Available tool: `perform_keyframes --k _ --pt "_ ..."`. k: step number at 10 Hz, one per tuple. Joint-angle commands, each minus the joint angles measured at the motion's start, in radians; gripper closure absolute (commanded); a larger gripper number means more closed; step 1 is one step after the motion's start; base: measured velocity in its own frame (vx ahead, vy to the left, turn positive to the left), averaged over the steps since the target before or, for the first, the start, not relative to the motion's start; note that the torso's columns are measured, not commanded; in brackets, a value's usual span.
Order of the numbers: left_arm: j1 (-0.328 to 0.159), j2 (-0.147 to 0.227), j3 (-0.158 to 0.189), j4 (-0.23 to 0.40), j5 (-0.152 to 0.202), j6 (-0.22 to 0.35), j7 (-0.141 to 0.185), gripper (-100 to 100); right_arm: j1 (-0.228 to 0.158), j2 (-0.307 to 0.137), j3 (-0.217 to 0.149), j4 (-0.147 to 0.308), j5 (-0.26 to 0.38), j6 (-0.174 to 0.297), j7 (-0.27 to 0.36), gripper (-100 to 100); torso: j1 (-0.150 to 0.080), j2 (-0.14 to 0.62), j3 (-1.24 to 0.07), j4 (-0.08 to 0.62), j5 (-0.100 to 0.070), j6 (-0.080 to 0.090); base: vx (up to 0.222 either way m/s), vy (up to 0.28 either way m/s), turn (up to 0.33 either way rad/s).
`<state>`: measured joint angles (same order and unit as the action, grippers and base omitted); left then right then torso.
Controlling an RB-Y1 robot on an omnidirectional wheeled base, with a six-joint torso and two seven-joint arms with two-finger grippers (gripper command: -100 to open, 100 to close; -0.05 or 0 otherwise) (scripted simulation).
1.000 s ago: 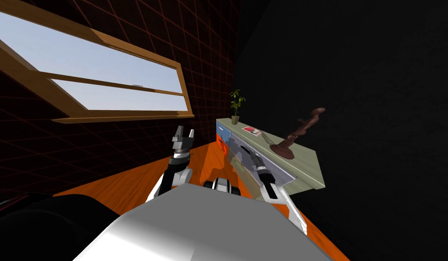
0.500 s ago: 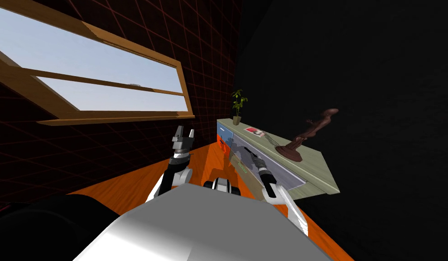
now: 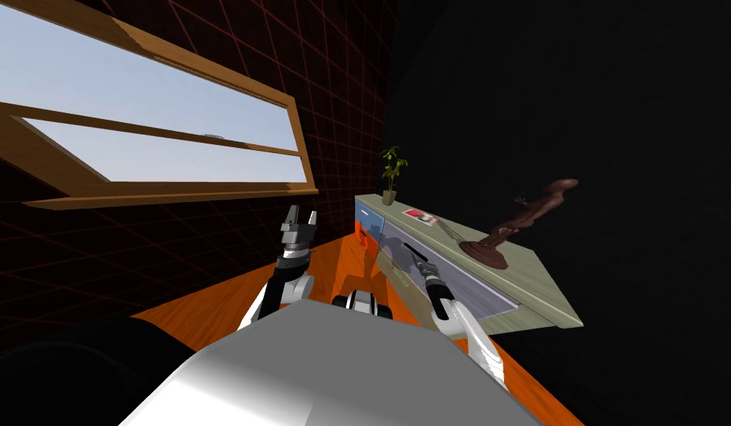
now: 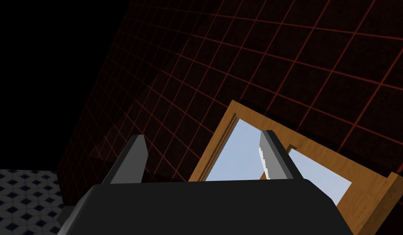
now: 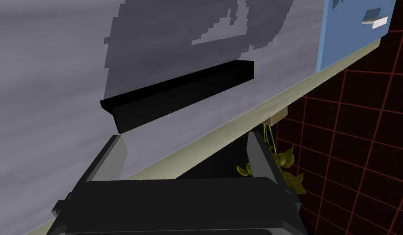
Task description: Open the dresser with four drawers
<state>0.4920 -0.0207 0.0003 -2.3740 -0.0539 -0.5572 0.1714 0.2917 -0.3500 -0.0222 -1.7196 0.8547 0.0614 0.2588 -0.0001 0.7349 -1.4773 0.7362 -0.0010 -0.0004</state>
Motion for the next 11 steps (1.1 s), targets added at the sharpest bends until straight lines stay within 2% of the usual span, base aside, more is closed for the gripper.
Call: perform_keyframes --k 1,2,3,4,5,6,7,8,10,11 --pt "0.0 0.0 0.0 0.0 0.0 0.0 0.0 0 -0.018 -0.016 -0.002 0.056 0.072 0.058 0.031 -100 -0.003 -0.001 -0.001 0.0 -0.001 -0.002 0.041 0.124 -0.033" --pt "0.0 0.0 0.0 0.0 0.0 0.0 0.0 0 -0.018 -0.016 -0.002 0.061 0.089 0.058 0.031 -100 -0.002 -0.002 -0.001 -0.003 -0.003 -0.002 0.031 0.104 -0.029" --pt "0.0 0.0 0.0 0.0 0.0 0.0 0.0 0 -0.029 -0.03 -0.005 0.091 0.13 0.092 0.05 -100 -0.005 -0.003 -0.002 -0.003 -0.004 -0.002 0.061 0.125 -0.033" --pt "0.0 0.0 0.0 0.0 0.0 0.0 0.0 0 -0.029 -0.03 -0.005 0.101 0.14 0.092 0.05 -100 -0.004 -0.006 -0.003 -0.004 -0.005 -0.002 0.05 0.094 -0.041" --pt "0.0 0.0 0.0 0.0 0.0 0.0 0.0 0 -0.041 -0.045 -0.008 0.134 0.181 0.125 0.068 -100 -0.006 -0.006 -0.003 -0.005 -0.006 -0.004 0.044 0.113 -0.03" --pt "0.0 0.0 0.0 0.0 0.0 0.0 0.0 0 -0.041 -0.045 -0.008 0.141 0.189 0.125 0.068 -100 -0.008 -0.009 -0.004 -0.006 -0.007 -0.003 0.038 0.098 -0.03" --pt "0.0 0.0 0.0 0.0 0.0 0.0 0.0 0 -0.052 -0.059 -0.011 0.175 0.232 0.158 0.086 -100 -0.009 -0.009 -0.005 -0.006 -0.008 -0.004 0.044 0.111 -0.034" --pt "0.0 0.0 0.0 0.0 0.0 0.0 0.0 0 -0.052 -0.059 -0.011 0.18 0.238 0.158 0.086 -100 -0.009 -0.01 -0.005 -0.006 -0.008 -0.004 0.04 0.103 -0.018" --pt "0.0 0.0 0.0 0.0 0.0 0.0 0.0 0 -0.074 -0.089 -0.017 0.242 0.321 0.214 0.12 -100 -0.01 -0.01 -0.005 -0.007 -0.009 -0.002 0.061 0.133 -0.043" --pt "0.0 0.0 0.0 0.0 0.0 0.0 0.0 0 -0.074 -0.089 -0.017 0.255 0.33 0.221 0.12 -100 -0.009 -0.01 -0.005 -0.006 -0.007 -0.003 0.043 0.118 -0.034"
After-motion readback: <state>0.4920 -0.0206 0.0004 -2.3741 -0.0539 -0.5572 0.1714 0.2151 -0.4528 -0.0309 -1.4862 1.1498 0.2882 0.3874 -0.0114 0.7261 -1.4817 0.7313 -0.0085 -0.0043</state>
